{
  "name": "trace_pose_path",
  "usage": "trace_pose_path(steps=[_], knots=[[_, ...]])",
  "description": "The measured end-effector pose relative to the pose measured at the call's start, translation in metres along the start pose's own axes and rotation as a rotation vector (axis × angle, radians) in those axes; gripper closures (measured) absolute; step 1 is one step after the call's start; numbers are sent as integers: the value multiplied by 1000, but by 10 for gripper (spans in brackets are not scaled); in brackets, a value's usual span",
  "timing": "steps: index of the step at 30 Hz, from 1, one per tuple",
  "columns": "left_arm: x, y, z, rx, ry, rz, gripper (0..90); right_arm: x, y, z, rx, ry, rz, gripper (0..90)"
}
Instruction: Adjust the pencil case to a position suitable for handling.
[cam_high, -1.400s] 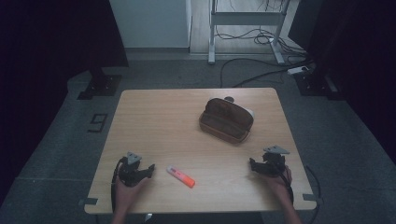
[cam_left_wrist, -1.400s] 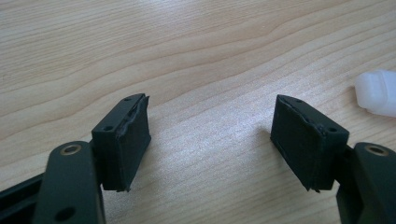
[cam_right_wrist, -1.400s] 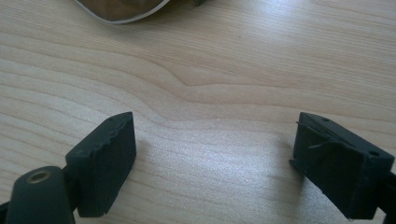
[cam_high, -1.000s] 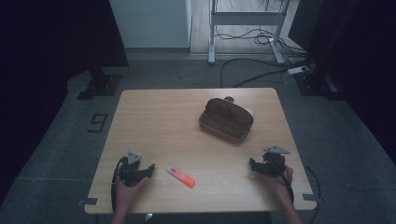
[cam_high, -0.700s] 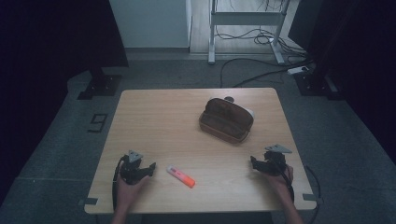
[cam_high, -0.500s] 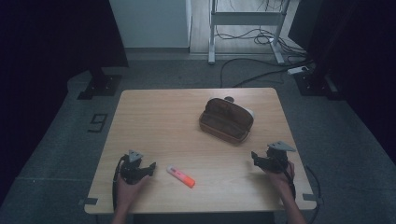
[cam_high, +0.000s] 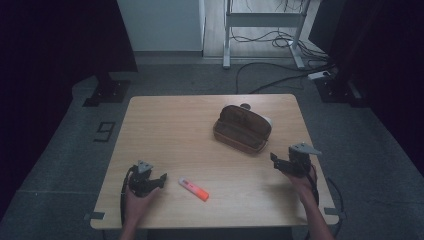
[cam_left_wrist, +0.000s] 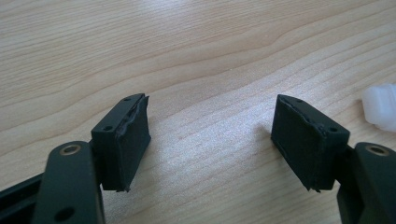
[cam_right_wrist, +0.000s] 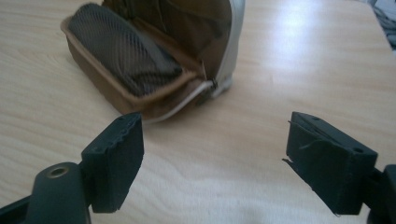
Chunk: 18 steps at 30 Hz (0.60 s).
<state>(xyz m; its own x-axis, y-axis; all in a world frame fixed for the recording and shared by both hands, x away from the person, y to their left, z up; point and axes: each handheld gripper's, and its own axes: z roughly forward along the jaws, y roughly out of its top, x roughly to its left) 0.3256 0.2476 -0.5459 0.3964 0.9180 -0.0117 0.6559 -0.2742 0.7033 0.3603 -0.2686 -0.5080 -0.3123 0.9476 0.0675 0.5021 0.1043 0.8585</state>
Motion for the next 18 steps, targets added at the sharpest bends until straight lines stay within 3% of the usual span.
trace_pose_path(steps=[9,18], knots=[[0,0,0,-1,0,0,274,2,21,10,-19,-3,6,201],[0,0,0,-1,0,-1,275,5,40,25,-17,26,17,200]])
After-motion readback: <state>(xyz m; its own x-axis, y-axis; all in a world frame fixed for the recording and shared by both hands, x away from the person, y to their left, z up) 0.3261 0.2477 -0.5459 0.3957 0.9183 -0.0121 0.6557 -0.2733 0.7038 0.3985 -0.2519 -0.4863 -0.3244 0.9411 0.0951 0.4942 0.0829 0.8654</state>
